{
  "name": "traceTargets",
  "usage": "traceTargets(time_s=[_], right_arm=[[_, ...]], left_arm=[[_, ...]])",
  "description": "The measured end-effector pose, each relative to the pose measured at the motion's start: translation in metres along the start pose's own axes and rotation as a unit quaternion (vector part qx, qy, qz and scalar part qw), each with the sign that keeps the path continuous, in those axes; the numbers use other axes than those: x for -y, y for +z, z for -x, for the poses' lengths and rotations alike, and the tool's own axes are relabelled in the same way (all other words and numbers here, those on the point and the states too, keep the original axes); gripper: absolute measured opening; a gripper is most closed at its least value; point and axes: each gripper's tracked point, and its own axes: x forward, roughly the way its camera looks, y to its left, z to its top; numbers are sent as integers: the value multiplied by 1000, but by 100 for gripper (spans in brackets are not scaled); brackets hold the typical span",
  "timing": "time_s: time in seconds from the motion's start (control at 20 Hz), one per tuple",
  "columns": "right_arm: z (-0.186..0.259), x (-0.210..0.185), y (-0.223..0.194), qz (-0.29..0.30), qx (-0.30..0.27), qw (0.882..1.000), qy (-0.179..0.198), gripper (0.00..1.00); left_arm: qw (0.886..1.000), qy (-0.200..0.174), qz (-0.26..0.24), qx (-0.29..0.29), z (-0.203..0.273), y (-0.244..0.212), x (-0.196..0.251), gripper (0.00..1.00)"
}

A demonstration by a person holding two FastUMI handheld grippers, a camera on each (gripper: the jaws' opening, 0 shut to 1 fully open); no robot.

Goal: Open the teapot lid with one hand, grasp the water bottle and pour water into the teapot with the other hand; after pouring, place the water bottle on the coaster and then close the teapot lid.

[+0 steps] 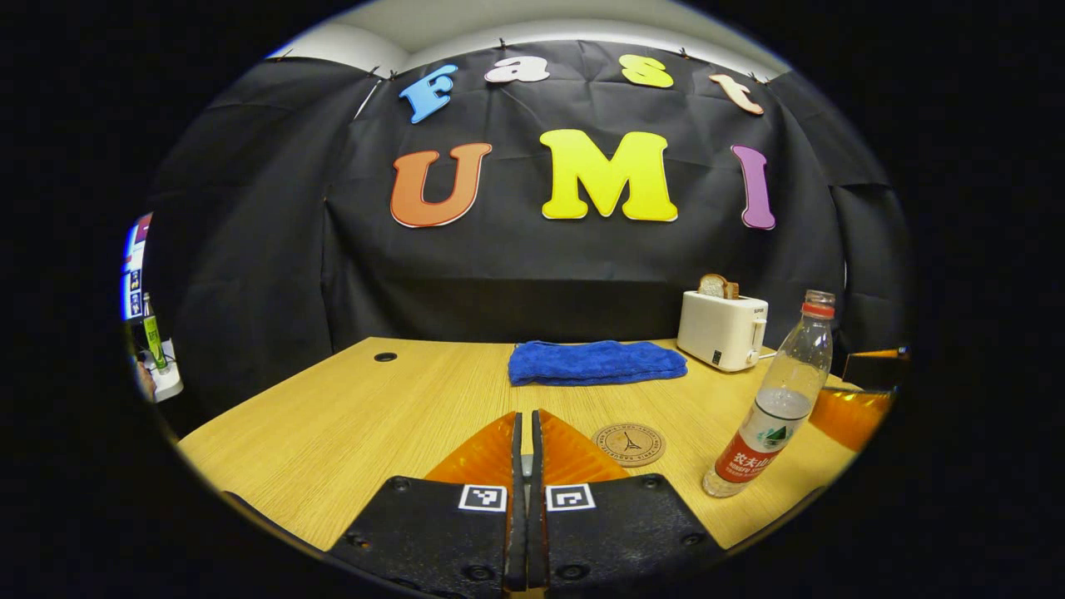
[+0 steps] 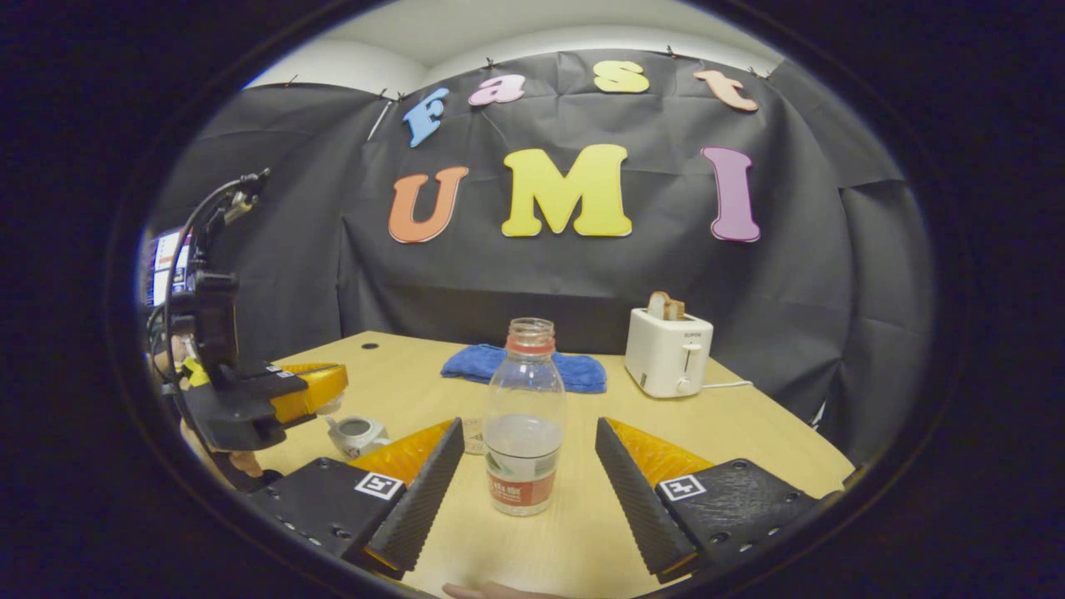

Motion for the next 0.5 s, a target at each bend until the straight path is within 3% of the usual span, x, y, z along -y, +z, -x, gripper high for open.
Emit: traceTargets(time_s=[0.5], right_arm=[[-48,-3,-21,-12,1,999,-30,96]], left_arm=[[1000,-8,-14,-14,26,22,-17,3]])
